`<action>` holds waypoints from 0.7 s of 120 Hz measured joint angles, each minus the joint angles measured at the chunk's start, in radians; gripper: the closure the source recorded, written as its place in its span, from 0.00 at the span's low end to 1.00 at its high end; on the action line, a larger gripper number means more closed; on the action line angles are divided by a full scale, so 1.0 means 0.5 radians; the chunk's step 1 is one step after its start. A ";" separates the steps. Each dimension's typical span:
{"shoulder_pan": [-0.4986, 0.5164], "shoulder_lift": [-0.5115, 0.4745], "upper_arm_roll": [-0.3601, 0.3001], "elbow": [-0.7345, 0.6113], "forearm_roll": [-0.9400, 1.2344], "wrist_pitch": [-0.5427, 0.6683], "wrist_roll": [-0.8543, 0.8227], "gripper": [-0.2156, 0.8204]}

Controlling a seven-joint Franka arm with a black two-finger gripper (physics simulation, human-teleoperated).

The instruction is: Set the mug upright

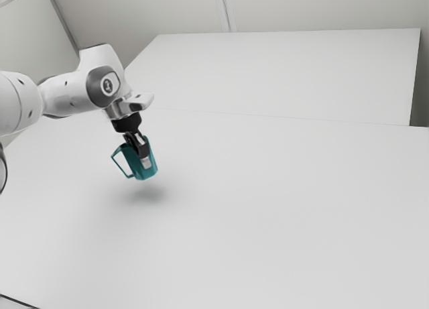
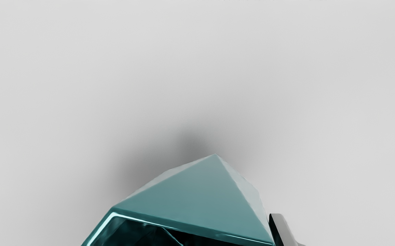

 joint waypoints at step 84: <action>-0.177 0.102 -0.001 -0.122 0.311 0.459 -0.384 0.96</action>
